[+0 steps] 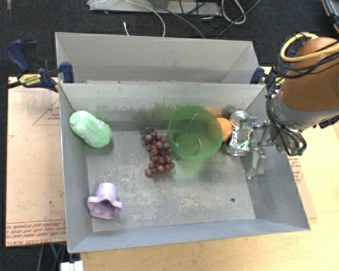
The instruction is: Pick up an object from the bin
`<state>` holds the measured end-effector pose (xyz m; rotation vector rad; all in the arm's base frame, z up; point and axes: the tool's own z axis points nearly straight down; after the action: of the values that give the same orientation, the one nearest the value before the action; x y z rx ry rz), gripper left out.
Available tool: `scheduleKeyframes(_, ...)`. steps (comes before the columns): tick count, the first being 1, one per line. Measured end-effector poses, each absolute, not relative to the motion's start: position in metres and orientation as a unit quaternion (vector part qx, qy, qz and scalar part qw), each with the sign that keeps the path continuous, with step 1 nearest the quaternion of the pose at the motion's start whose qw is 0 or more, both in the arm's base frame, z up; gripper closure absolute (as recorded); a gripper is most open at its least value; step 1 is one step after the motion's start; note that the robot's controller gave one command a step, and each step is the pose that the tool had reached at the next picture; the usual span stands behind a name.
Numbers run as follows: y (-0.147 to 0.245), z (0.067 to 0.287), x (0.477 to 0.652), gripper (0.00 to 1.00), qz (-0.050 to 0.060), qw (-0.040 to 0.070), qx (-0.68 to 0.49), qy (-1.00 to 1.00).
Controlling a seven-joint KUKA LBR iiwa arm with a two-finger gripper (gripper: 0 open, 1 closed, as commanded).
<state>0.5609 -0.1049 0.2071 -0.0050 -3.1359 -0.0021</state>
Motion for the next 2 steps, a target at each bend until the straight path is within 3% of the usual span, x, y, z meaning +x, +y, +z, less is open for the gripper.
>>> scheduleKeyframes(1, -0.104, 0.211, 0.563, 0.0, 0.0, -0.001, 0.0, -1.0)
scheduleKeyframes(2, -0.002, 0.094, 0.618, 0.0, -0.001, -0.003, -0.08, -0.997)
